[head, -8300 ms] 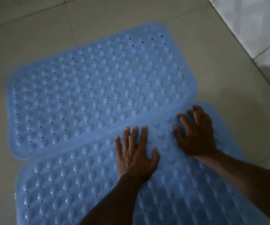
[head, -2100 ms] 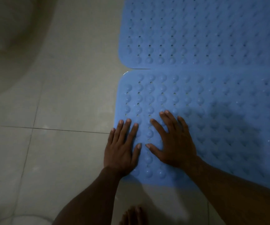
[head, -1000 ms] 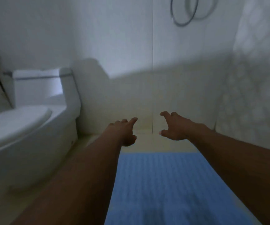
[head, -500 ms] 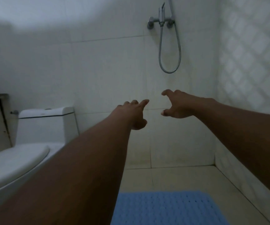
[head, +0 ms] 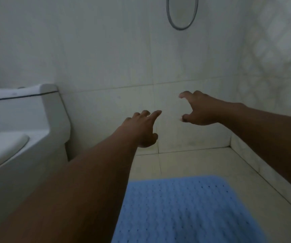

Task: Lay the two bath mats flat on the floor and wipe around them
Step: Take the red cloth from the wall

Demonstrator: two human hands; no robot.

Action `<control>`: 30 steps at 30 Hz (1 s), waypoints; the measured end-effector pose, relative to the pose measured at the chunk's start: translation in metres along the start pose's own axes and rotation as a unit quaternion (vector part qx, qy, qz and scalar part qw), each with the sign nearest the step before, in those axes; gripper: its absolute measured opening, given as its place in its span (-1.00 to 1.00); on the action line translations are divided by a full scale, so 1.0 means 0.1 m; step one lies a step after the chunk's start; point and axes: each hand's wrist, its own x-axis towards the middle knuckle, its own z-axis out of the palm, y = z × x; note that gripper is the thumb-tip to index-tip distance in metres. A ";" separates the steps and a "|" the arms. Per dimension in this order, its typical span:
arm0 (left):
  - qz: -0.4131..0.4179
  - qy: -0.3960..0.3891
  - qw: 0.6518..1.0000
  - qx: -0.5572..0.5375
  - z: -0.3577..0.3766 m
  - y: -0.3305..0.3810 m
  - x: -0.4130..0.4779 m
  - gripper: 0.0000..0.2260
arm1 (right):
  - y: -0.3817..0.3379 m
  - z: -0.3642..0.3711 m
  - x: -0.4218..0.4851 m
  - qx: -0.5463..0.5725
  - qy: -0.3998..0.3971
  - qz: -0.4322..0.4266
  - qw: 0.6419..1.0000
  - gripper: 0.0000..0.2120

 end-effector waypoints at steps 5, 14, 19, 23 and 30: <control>0.003 -0.069 0.998 -0.011 -0.04 -0.13 0.36 -0.22 | 0.25 -0.15 0.33 -0.022 -0.054 0.039 0.998 -0.20; -0.013 -0.114 0.993 -0.025 -3.36 -0.37 1.17 -0.23 | -0.22 -3.20 1.02 -0.028 -0.115 0.051 0.992 -0.21; -0.008 -0.114 0.991 -0.063 -5.27 -0.21 1.67 -0.23 | -0.50 -5.18 1.33 -0.029 -0.105 0.049 0.993 -0.22; 0.007 -0.091 0.992 -0.090 -6.38 0.02 2.02 -0.25 | -0.53 -6.41 1.48 -0.034 -0.085 0.049 0.995 -0.22; 0.024 -0.054 0.993 -0.098 -7.28 0.12 2.40 -0.25 | -0.46 -7.41 1.62 -0.055 -0.057 0.056 0.995 -0.23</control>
